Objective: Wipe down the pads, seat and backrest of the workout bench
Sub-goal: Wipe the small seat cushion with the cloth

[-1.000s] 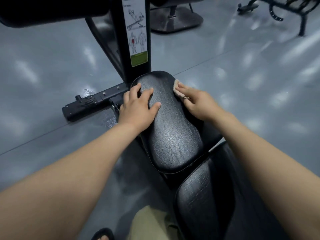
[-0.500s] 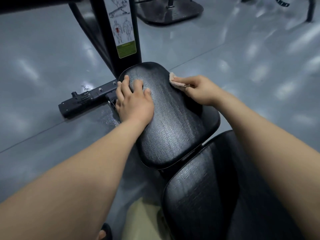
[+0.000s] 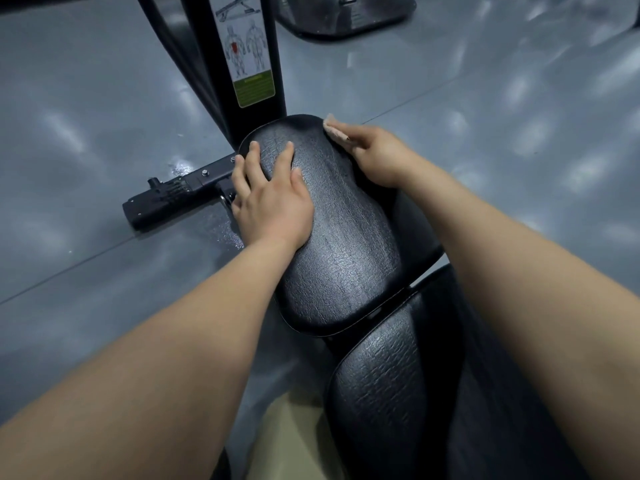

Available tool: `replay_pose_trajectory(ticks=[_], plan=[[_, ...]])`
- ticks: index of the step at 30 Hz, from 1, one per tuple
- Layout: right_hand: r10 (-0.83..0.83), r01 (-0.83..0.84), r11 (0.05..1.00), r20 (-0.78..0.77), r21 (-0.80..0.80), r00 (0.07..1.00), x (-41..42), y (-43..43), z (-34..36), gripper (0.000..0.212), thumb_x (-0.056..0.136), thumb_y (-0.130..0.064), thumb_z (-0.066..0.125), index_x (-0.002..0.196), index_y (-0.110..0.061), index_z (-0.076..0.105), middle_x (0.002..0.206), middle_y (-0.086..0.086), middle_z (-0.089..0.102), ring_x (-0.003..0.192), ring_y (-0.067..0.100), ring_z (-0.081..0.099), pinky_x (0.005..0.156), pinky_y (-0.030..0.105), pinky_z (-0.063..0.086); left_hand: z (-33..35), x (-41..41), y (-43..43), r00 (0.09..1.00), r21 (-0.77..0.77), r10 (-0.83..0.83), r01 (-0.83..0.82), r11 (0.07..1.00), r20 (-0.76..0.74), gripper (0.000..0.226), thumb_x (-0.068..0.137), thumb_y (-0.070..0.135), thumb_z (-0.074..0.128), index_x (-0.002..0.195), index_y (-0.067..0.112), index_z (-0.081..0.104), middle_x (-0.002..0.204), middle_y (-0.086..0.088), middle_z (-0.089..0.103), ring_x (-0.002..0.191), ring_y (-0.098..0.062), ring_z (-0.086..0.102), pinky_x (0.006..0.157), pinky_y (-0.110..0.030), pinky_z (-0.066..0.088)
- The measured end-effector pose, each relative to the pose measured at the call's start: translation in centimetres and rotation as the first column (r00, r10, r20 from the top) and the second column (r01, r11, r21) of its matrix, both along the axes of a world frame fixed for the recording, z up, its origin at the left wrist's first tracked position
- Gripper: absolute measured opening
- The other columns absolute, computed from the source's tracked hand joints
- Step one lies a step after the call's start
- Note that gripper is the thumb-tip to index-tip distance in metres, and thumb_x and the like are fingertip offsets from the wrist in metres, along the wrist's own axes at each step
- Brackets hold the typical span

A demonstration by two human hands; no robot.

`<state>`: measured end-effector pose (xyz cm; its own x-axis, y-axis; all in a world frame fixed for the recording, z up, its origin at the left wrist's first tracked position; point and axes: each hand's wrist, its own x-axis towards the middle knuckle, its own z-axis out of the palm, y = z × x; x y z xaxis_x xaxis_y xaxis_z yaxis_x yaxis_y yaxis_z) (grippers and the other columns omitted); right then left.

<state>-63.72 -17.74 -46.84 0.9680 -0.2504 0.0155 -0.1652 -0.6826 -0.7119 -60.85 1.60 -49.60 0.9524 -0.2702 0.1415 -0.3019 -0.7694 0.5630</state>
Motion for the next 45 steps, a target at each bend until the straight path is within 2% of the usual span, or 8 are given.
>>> replay_pose_trajectory(ticks=[8,12,17,21,31,38,42,45], plan=[[0.021,-0.023,0.998,-0.027,-0.058,0.999,-2.5,-1.7,-1.2,0.046,0.103,-0.018,0.052,0.141,-0.044,0.053,0.145,-0.031,0.045,0.137,-0.011,0.036,0.121,0.023,0.026,-0.2,0.0,0.0,1.0,-0.016,0.003,-0.003,1.0,0.025,0.043,0.102,0.048,0.035,0.144,0.051,0.036,0.166,0.007,0.011,0.153,-0.023,0.005,0.115,-0.054,0.026],[0.019,-0.019,0.999,-0.01,-0.034,1.0,1.7,-0.5,0.2,0.04,0.106,-0.03,0.051,0.146,-0.024,0.052,0.147,-0.023,0.043,0.129,-0.017,0.032,0.103,-0.006,0.016,-0.3,0.0,-0.1,0.999,-0.011,0.013,-0.013,1.0,0.038,0.043,0.101,0.048,0.035,0.144,0.05,0.037,0.166,0.007,0.012,0.152,-0.023,0.006,0.115,-0.053,0.027],[0.045,-0.045,0.998,0.0,0.033,0.999,5.3,0.3,0.4,0.037,0.106,-0.019,0.051,0.142,-0.017,0.056,0.146,-0.005,0.055,0.135,0.001,0.045,0.118,0.016,0.027,-0.3,0.1,0.0,0.999,-0.011,0.017,-0.016,1.0,0.047,0.042,0.101,0.049,0.036,0.143,0.051,0.038,0.165,0.008,0.013,0.152,-0.023,0.007,0.115,-0.053,0.028],[0.025,-0.026,0.997,0.011,0.073,1.0,3.0,0.0,0.2,0.037,0.105,-0.01,0.05,0.142,-0.015,0.057,0.148,-0.007,0.052,0.133,-0.006,0.041,0.106,-0.002,0.022,-0.3,0.2,0.1,0.999,-0.014,0.012,-0.012,1.0,0.035,0.042,0.101,0.049,0.036,0.143,0.051,0.038,0.165,0.008,0.013,0.152,-0.023,0.008,0.115,-0.052,0.027],[-0.043,0.047,0.997,-0.072,0.055,0.996,-6.1,-3.3,-1.2,0.03,0.1,-0.025,0.061,0.13,-0.027,0.068,0.134,-0.016,0.063,0.128,-0.003,0.053,0.118,0.032,0.036,-0.3,0.0,0.3,0.999,-0.044,-0.001,0.003,0.999,0.051,0.041,0.1,0.048,0.038,0.14,0.048,0.044,0.164,0.005,0.017,0.151,-0.025,0.011,0.113,-0.053,0.032],[-0.001,0.003,0.999,-0.027,0.049,1.0,0.8,-0.3,0.0,0.041,0.106,-0.015,0.05,0.147,-0.015,0.051,0.15,-0.01,0.047,0.134,-0.008,0.037,0.113,0.005,0.018,-0.6,0.1,0.2,0.998,-0.031,0.013,-0.011,0.999,0.062,0.041,0.1,0.048,0.038,0.14,0.049,0.043,0.165,0.006,0.017,0.151,-0.025,0.012,0.113,-0.052,0.031],[0.015,-0.014,0.998,-0.02,0.059,1.0,3.6,0.5,0.1,0.044,0.105,-0.01,0.046,0.149,-0.015,0.048,0.155,-0.004,0.043,0.145,0.004,0.034,0.121,0.017,0.015,-0.4,0.2,0.2,0.999,-0.04,0.008,-0.006,0.999,0.053,0.041,0.1,0.049,0.038,0.141,0.049,0.043,0.164,0.007,0.016,0.151,-0.023,0.01,0.112,-0.051,0.031],[0.014,-0.014,0.998,-0.002,0.068,1.0,2.0,0.6,-0.2,0.044,0.105,-0.005,0.045,0.147,-0.015,0.05,0.155,-0.006,0.042,0.141,-0.002,0.033,0.113,0.004,0.015,-0.4,0.3,0.3,0.999,-0.05,-0.001,0.004,0.999,0.053,0.041,0.1,0.049,0.038,0.14,0.049,0.044,0.164,0.006,0.017,0.15,-0.023,0.011,0.113,-0.052,0.032]])
